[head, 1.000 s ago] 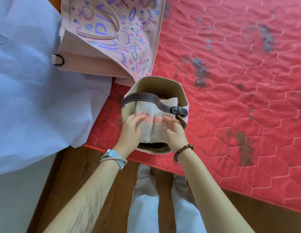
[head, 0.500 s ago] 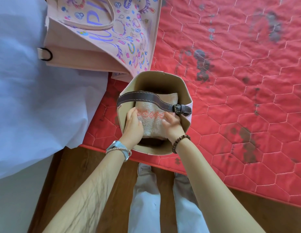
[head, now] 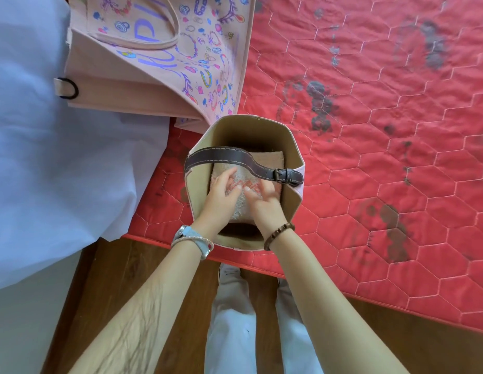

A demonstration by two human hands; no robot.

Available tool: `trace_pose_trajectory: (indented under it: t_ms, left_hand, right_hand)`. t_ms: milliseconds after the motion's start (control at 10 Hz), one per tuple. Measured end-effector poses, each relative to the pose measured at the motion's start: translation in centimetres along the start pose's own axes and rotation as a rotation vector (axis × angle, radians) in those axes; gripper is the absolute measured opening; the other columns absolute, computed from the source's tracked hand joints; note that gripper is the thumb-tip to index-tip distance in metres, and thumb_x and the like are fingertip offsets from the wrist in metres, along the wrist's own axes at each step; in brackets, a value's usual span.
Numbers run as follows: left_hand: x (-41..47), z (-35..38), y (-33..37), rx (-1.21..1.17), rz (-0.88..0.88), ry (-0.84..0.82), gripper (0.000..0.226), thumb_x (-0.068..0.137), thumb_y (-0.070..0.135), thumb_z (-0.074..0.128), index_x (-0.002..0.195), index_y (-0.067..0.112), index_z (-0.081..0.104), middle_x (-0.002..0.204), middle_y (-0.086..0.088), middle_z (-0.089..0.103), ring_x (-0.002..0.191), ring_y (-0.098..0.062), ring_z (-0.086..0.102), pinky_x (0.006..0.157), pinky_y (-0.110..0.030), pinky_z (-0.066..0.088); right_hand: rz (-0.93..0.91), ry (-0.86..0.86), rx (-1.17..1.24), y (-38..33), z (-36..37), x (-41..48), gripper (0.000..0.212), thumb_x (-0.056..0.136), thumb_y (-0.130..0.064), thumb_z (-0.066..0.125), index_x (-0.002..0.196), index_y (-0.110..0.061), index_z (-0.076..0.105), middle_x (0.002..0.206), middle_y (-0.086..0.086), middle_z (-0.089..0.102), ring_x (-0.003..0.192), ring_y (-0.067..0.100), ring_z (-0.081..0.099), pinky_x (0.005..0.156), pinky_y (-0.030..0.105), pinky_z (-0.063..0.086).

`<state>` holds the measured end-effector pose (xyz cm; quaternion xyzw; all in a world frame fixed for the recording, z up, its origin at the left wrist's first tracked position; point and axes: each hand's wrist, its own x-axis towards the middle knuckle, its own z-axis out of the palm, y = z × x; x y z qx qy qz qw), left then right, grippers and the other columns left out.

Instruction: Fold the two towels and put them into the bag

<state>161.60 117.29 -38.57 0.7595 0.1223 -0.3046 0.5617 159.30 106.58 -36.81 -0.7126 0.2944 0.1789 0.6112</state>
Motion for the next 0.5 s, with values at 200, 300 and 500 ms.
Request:
trace_pose_trajectory:
  t_ms: [200, 300, 500]
  left_hand:
    - [1.0, -0.3, -0.6, -0.038, -0.076, 0.003, 0.062, 0.103, 0.009, 0.044, 0.158, 0.023, 0.018, 0.163, -0.001, 0.025, 0.149, -0.015, 0.025, 0.121, -0.036, 0.024]
    - [0.7, -0.1, -0.8, -0.048, -0.069, 0.015, 0.065, 0.103, 0.009, 0.045, 0.158, 0.026, 0.015, 0.162, 0.001, 0.025, 0.148, -0.015, 0.025, 0.116, -0.029, 0.025]
    - [-1.0, -0.2, -0.2, -0.043, -0.033, 0.085, 0.064, 0.102, 0.015, 0.05, 0.157, 0.027, 0.019, 0.163, 0.005, 0.023, 0.149, -0.011, 0.022, 0.12, -0.033, 0.021]
  right_hand:
    - [0.195, 0.145, 0.044, 1.3, -0.6, 3.0, 0.027, 0.096, -0.022, 0.054, 0.119, -0.009, 0.053, 0.109, 0.008, 0.062, 0.103, 0.026, 0.061, 0.101, 0.043, 0.046]
    - [0.206, 0.151, -0.006, 1.6, -1.2, 3.1, 0.037, 0.096, -0.026, 0.053, 0.127, -0.007, 0.051, 0.117, 0.009, 0.061, 0.108, 0.027, 0.059, 0.101, 0.041, 0.044]
    - [0.18, 0.143, 0.041, 1.5, -1.7, 1.8, 0.045, 0.097, -0.025, 0.052, 0.138, -0.009, 0.042, 0.116, 0.0, 0.056, 0.104, 0.02, 0.058, 0.089, 0.03, 0.044]
